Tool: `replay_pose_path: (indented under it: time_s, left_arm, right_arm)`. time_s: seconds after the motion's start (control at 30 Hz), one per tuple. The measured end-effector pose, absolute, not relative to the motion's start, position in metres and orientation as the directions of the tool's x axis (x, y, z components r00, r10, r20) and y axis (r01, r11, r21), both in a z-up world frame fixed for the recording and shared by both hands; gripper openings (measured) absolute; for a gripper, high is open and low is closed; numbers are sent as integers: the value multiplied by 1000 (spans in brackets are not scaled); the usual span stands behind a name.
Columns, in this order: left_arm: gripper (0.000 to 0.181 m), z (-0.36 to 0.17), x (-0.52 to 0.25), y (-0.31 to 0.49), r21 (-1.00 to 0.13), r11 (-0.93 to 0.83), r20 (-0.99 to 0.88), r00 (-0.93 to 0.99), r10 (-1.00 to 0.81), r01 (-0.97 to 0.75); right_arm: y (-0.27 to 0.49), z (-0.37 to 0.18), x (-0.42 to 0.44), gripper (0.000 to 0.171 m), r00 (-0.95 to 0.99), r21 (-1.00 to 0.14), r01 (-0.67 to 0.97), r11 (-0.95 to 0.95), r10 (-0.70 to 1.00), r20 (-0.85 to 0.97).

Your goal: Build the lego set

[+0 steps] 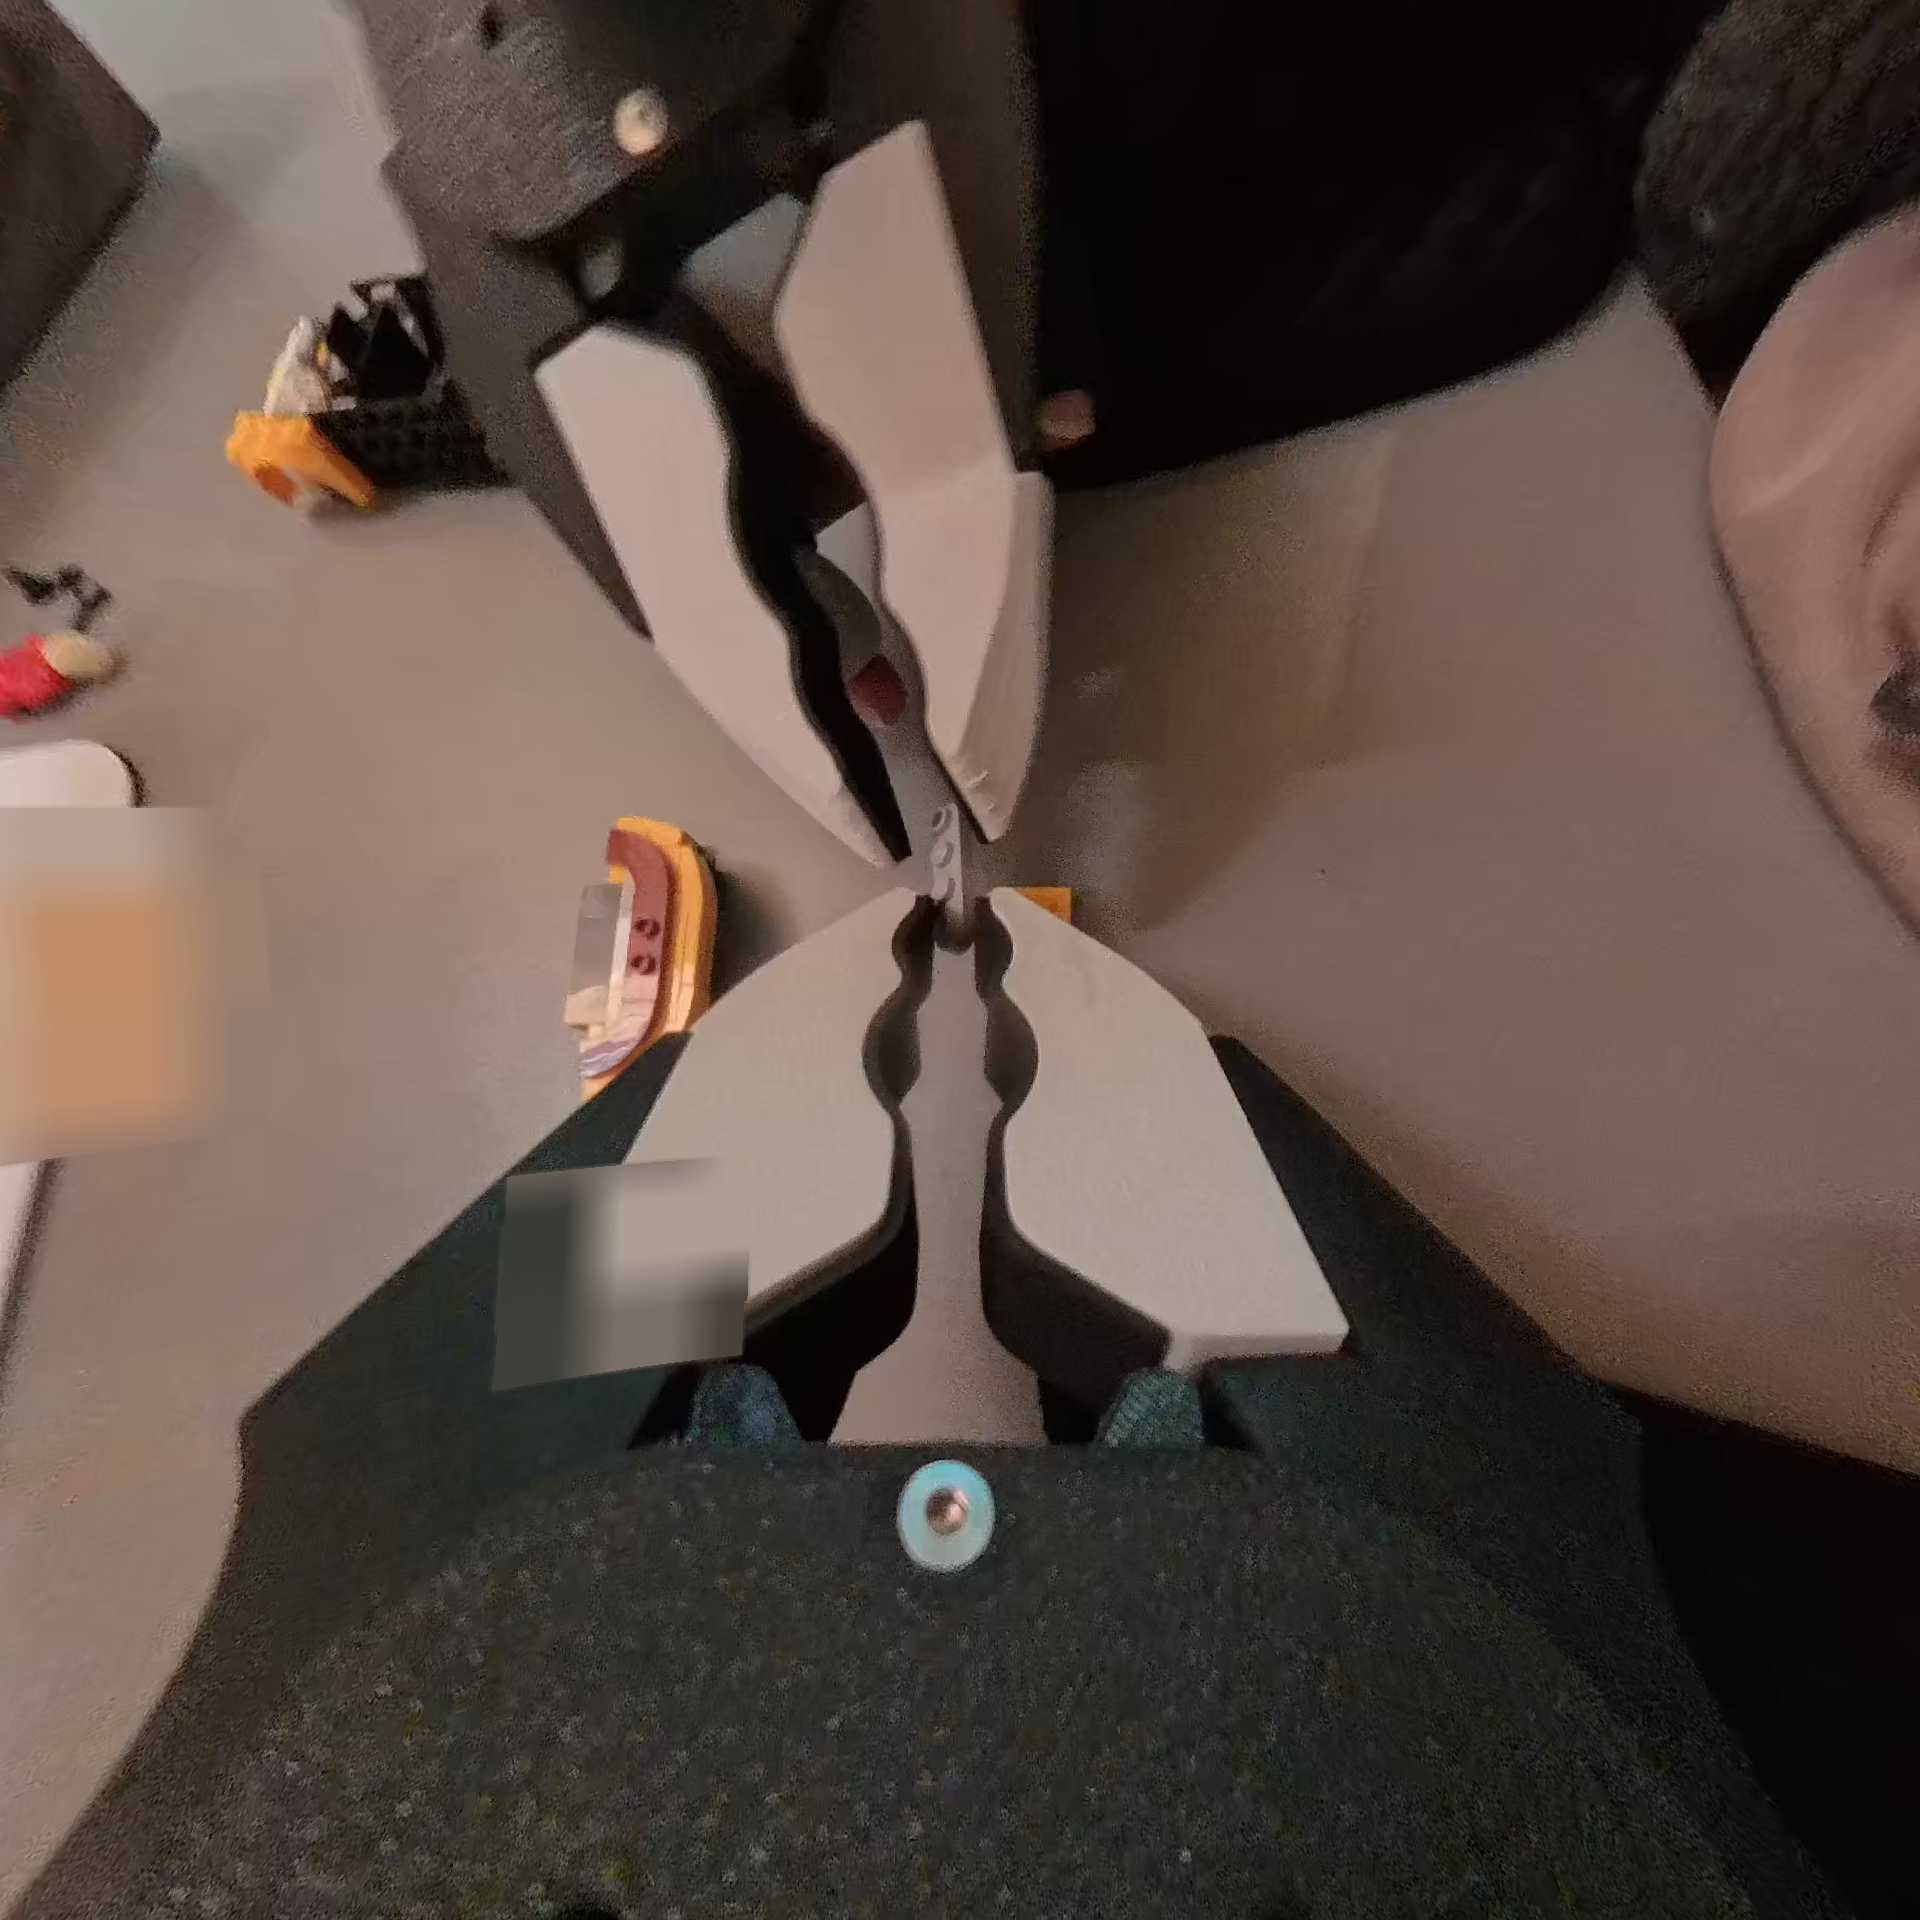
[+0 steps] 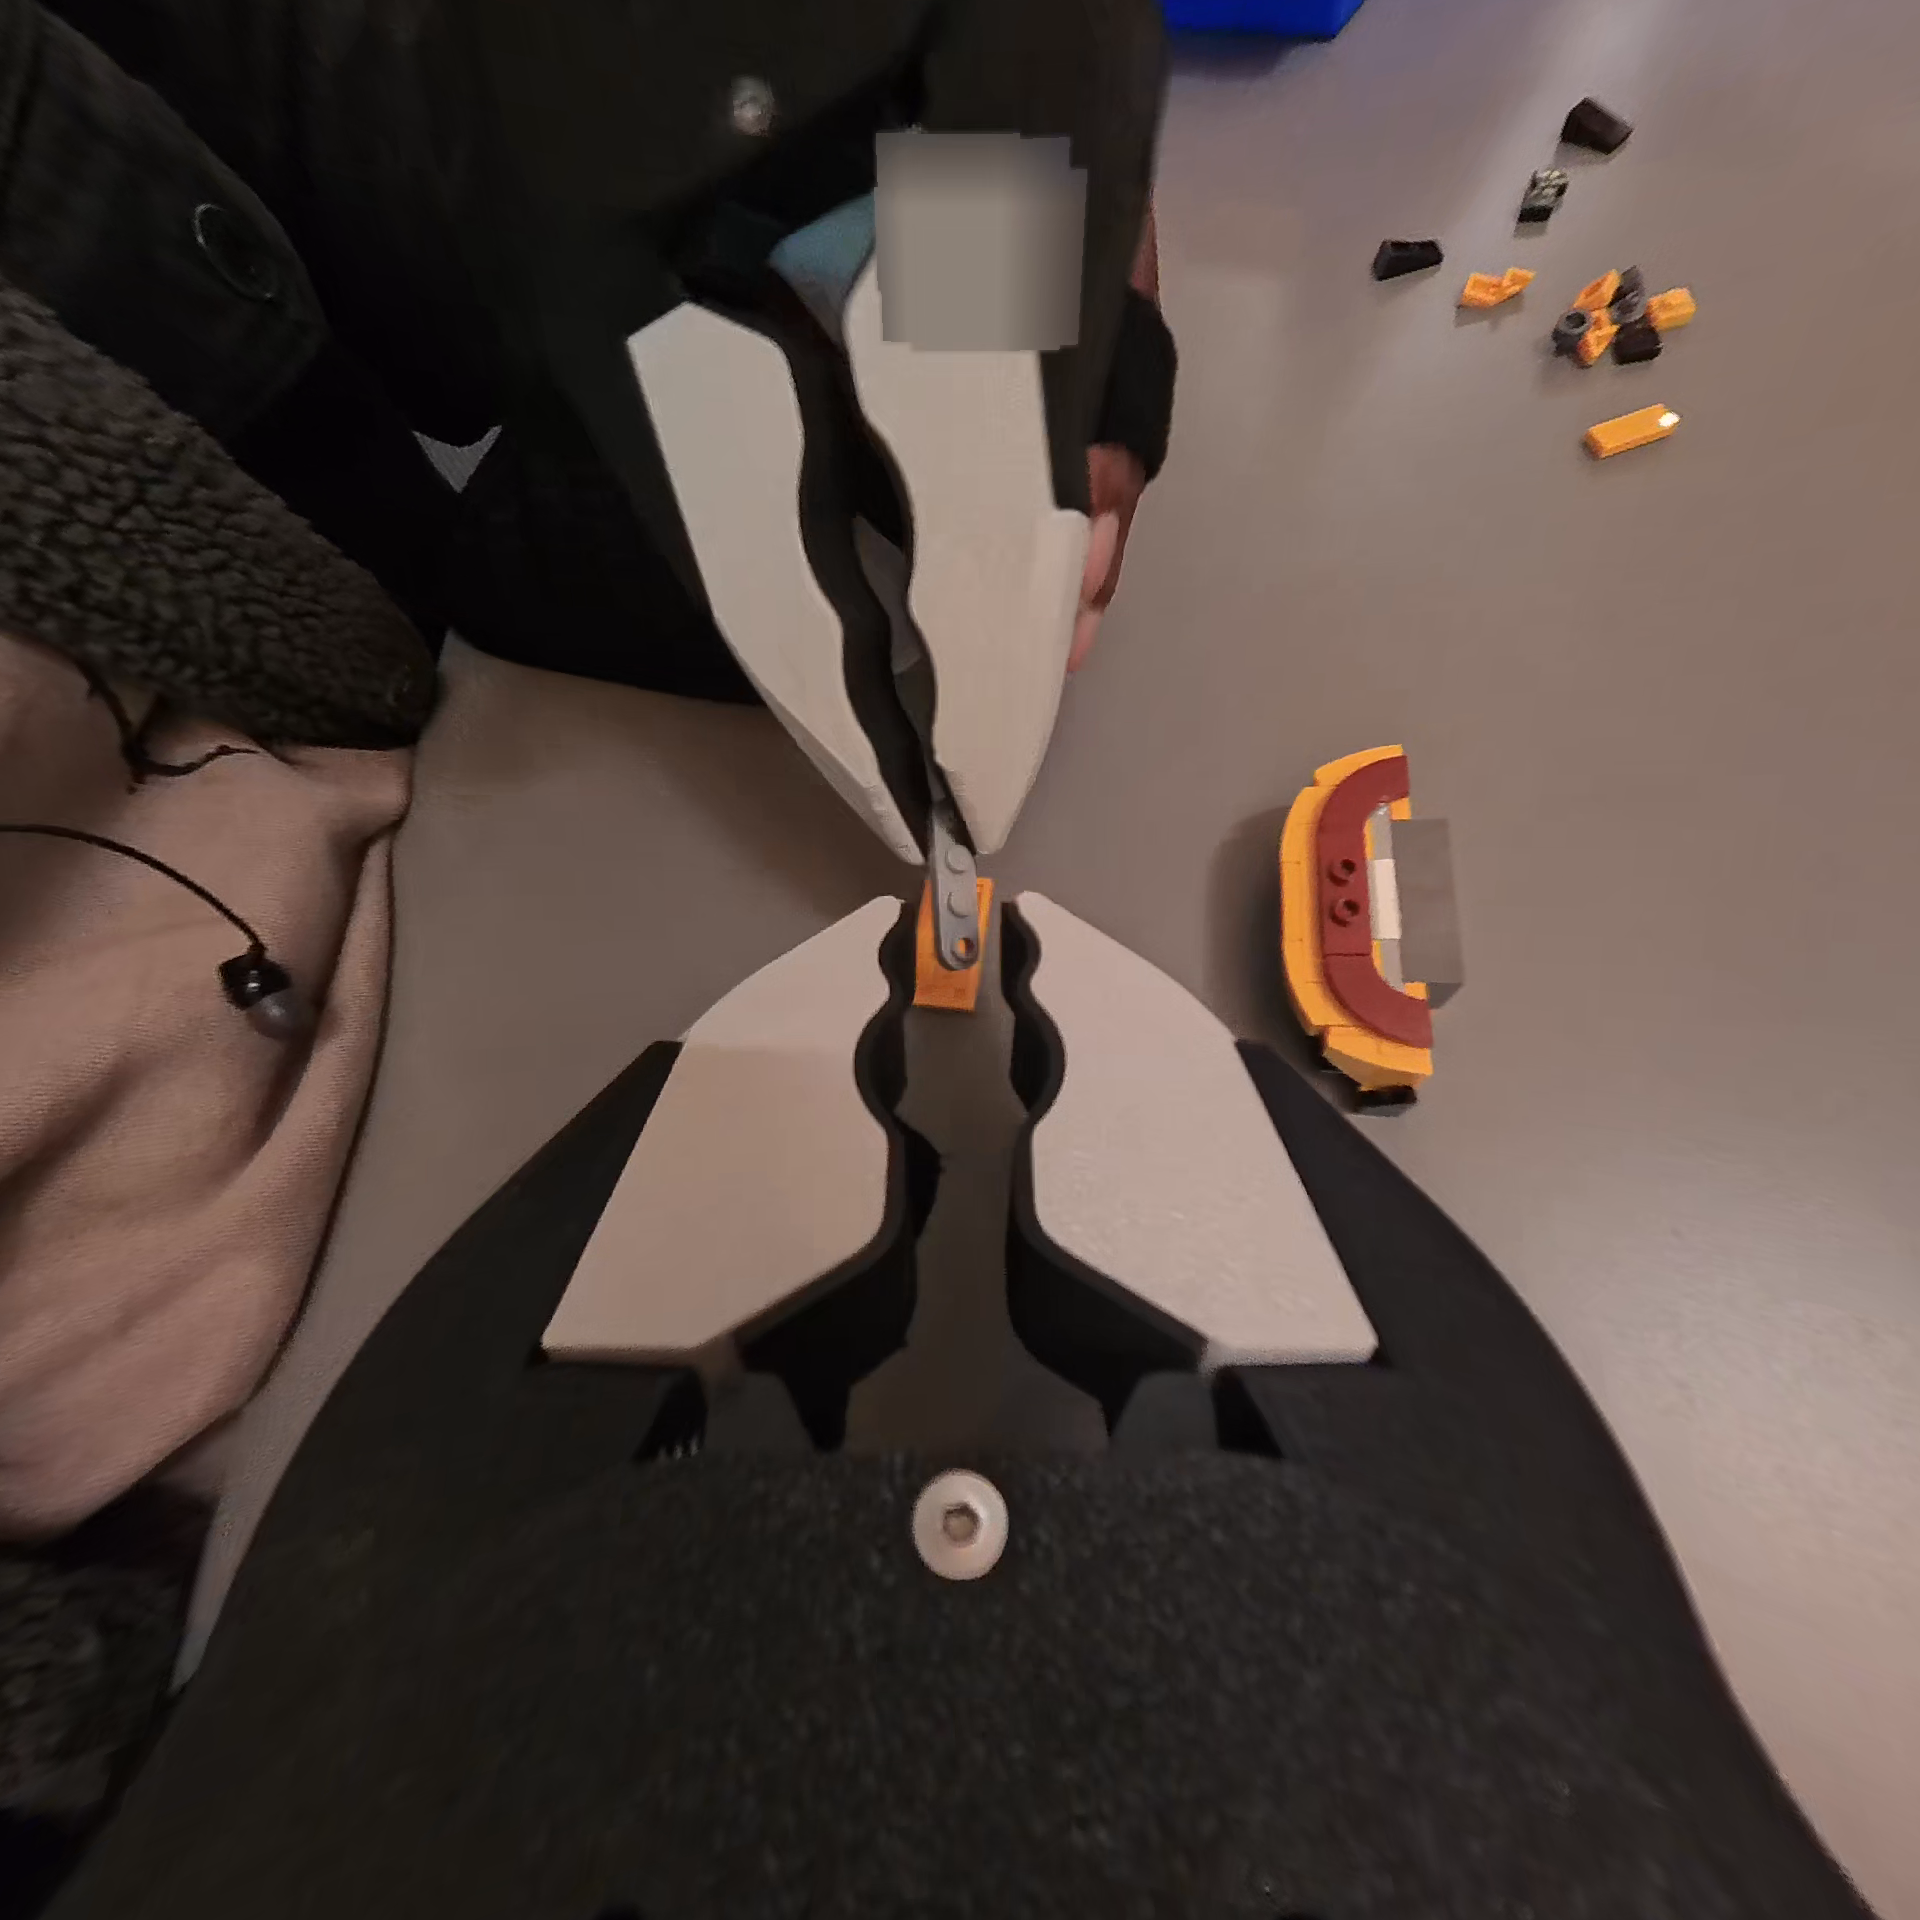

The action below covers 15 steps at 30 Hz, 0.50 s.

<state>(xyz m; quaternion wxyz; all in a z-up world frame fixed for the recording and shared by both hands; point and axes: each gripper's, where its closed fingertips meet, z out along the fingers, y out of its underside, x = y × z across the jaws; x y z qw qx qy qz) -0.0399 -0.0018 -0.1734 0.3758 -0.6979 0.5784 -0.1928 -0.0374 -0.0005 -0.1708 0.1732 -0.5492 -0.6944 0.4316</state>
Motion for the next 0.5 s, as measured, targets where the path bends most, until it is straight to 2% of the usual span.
replay_pose_path:
  time_s: [0.03, 0.17, 0.3, 0.5]
  left_arm:
    - [7, -174, -42, 0, -766, -106, -100, 280, -955, -634]
    - [7, -174, -44, 5, -798, -377, 218, 359, -908, -470]
    - [7, -166, -46, 10, -741, -610, 511, 354, -783, -281]
    - [7, -161, -48, 14, -658, -735, 668, 327, -669, -161]
  right_arm:
    - [2, -169, -39, 16, -334, -803, 594, 43, 922, -197]
    - [10, -161, -45, 19, -339, -846, 497, 191, 941, 13]
    - [14, -164, -47, 19, -336, -806, 477, 350, 920, 201]
    - [17, -160, -51, 8, -314, -760, 438, 481, 873, 372]
